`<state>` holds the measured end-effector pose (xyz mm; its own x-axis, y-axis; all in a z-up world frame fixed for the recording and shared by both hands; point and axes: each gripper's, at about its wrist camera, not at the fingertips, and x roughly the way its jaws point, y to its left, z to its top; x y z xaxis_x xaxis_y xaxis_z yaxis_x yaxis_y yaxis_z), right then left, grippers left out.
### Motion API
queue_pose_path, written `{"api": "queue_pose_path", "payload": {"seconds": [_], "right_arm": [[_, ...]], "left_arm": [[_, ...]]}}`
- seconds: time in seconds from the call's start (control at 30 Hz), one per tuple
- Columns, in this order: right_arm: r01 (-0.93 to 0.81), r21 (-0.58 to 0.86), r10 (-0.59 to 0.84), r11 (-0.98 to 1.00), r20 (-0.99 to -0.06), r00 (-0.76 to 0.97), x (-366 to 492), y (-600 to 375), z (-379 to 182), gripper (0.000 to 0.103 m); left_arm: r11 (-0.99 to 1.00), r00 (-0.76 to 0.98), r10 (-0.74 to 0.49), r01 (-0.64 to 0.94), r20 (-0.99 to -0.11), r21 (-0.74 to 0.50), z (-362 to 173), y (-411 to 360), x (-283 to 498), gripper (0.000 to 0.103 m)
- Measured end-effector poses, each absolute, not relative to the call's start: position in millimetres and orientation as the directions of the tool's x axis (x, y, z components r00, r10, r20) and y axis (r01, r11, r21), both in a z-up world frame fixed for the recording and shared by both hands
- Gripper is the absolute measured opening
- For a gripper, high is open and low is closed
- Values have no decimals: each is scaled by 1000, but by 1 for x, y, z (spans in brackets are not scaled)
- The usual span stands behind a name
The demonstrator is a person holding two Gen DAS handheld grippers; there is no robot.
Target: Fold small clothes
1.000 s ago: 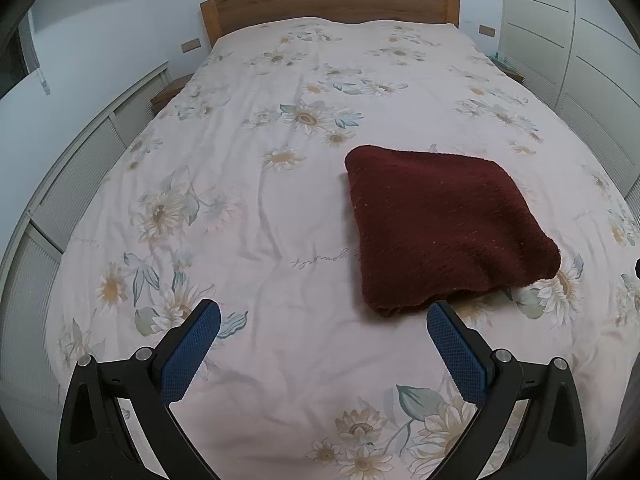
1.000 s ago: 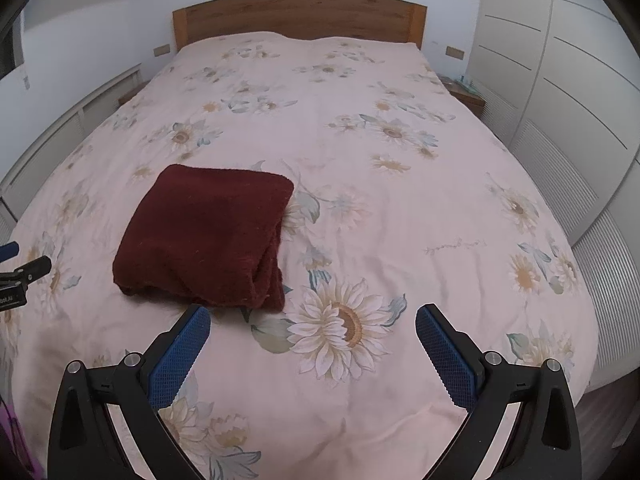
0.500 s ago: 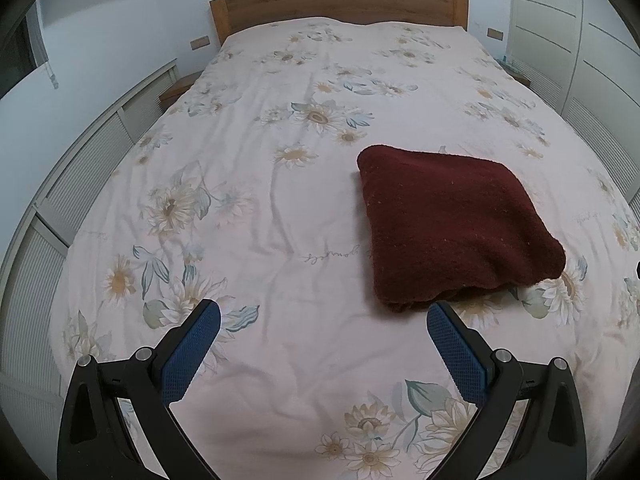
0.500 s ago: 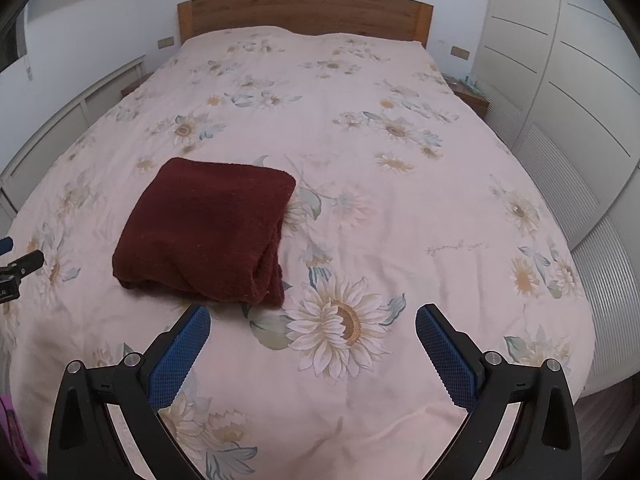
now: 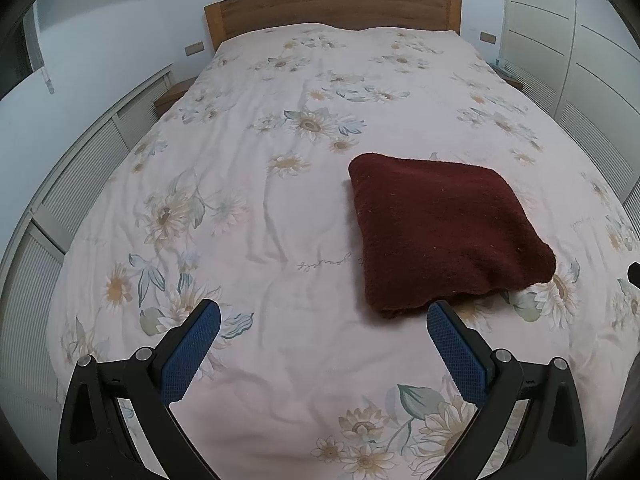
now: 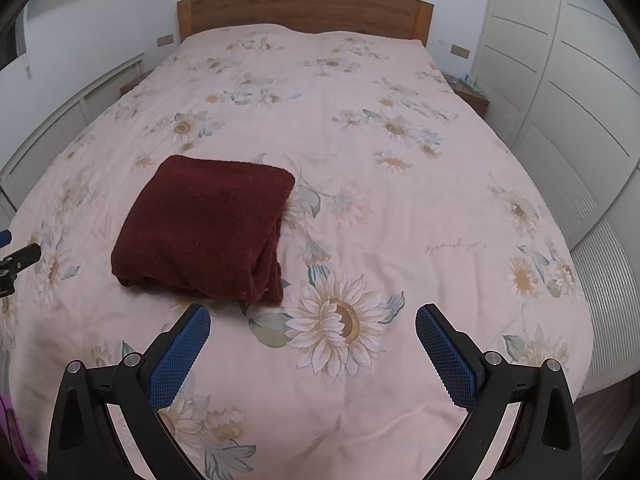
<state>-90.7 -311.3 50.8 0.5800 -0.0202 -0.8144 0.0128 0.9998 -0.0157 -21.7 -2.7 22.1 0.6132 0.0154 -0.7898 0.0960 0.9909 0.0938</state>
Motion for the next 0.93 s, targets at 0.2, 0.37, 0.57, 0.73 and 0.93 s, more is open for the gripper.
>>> {"api": "queue_pose_path", "payload": {"seconds": [0.2,0.37,0.57,0.73,0.93], "right_arm": [[18,-11,-19,1000,-818,575,-91,-312,48,102],[16,-14,-21,1000,-820,572,-91,-311,47,102],[11,-10,-14,1000,-823,567,-90,-310,44,102],[6,-7,-9,1000,-826,563,-90,-309,42,102],[1,-7,-6,1000,-829,559,-90,-308,40,102]], "left_arm": [[990,611,11,104,-792,94,22,-4,-22,102],[990,610,10,106,-793,94,22,-7,-22,102],[990,608,7,106,-794,90,22,-7,-22,102],[990,608,8,108,-794,92,22,-9,-22,102],[990,608,4,112,-794,90,21,-11,-23,102]]}}
